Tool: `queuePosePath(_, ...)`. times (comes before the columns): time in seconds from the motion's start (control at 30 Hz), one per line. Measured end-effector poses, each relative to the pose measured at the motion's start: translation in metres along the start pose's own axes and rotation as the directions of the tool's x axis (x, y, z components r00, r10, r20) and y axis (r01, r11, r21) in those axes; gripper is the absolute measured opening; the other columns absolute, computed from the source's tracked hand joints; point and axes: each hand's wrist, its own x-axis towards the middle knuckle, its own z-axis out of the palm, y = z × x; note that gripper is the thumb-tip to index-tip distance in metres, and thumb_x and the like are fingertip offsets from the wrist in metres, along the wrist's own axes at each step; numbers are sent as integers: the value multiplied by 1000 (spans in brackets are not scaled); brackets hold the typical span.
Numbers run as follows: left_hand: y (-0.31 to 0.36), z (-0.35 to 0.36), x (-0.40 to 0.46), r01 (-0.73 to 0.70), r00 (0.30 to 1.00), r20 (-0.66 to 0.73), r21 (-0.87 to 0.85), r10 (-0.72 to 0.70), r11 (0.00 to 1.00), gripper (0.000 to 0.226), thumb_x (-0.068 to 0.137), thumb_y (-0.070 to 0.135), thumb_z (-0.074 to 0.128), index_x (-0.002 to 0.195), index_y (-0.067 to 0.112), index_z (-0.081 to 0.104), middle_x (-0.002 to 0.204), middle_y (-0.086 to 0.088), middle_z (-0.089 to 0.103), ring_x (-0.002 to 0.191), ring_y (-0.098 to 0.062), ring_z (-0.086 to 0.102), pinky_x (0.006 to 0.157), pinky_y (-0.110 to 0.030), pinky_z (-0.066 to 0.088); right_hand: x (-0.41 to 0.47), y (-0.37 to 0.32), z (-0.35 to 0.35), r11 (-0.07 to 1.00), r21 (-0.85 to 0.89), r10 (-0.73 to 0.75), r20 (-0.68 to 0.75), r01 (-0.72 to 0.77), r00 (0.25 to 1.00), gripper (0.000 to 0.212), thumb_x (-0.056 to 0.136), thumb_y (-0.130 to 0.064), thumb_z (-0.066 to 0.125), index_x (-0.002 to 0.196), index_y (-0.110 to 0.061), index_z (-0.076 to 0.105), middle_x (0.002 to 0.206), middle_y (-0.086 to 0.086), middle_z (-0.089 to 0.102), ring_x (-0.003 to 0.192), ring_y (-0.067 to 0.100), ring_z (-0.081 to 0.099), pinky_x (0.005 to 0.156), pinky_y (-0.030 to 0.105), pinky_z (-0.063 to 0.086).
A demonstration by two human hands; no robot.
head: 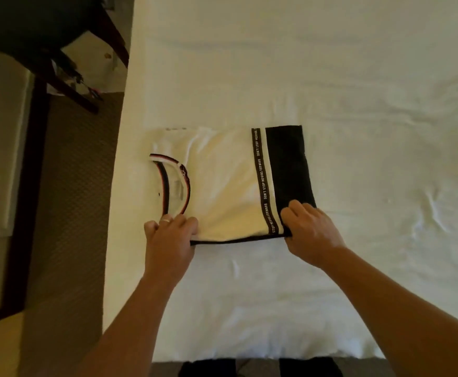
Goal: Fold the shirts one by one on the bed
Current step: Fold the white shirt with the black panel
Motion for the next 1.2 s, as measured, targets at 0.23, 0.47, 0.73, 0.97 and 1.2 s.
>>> queuePosePath(0.23,2,-2,-4,57,923,369,145,-108,988,28,74,48,68,85,31,49,84,14,52,84,-15,51,78,-38,22,-7,-4,11,999,40,-23,178,16,984,21,90,-39,55,105,-25,54,97,-7,57,79,12,51,78,33,53)
queuePosePath(0.47,26,-26,80,108,994,34,-13,-107,994,49,90,59,52,124,23,57,120,-3,61,110,-32,56,88,-44,39,52,-1,-4,999,28,-27,-207,34,978,40,94,-40,46,118,-12,61,115,7,58,98,25,53,81,45,51)
queuePosePath(0.73,-19,30,125,20,999,40,108,-25,994,82,93,80,17,160,40,-6,170,0,-13,156,-35,0,121,-59,11,103,8,17,979,-117,176,85,-165,981,78,94,-78,7,160,-38,-6,168,0,-15,155,27,-13,123,54,4)
queuePosePath(0.97,-27,39,131,35,998,40,80,-38,996,84,90,84,15,159,42,-9,170,2,-15,156,-31,-2,121,-58,9,106,13,24,970,-72,239,120,-231,964,81,92,-82,9,157,-40,-13,167,-3,-21,153,22,-20,123,52,-2)
queuePosePath(1.2,-12,18,102,334,942,-15,-21,-334,942,91,89,81,39,159,28,17,166,-12,14,147,-41,20,113,-60,23,91,19,6,965,45,254,65,-257,965,62,103,-62,18,159,-34,16,169,-1,3,155,22,1,122,49,13)
